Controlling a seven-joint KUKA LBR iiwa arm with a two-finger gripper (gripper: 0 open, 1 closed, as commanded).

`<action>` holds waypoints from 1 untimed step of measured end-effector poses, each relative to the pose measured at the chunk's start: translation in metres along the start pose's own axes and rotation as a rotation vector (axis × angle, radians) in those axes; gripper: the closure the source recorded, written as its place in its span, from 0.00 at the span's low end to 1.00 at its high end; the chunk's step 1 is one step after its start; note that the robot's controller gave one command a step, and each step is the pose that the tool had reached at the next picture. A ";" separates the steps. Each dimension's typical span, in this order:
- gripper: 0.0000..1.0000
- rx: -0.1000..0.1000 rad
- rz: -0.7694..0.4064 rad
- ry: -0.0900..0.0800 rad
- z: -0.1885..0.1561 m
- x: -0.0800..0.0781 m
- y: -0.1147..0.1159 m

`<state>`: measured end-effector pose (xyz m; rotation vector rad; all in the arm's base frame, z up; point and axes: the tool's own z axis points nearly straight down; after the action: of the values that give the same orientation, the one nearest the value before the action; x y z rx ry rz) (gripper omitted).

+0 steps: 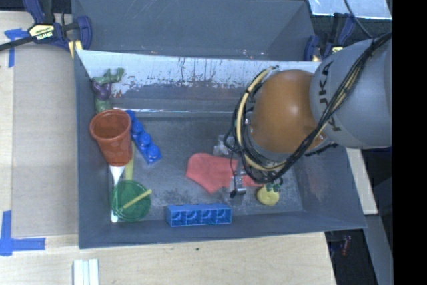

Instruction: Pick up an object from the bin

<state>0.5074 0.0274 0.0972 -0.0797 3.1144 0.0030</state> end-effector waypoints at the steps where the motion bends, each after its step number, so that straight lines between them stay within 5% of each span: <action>1: 1.00 0.002 0.121 -0.002 0.026 -0.050 -0.016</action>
Offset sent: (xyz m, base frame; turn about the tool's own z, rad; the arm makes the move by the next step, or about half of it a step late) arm 0.0000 0.0000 0.0000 0.0000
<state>0.5592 0.0142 0.0723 0.1082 3.1112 0.0026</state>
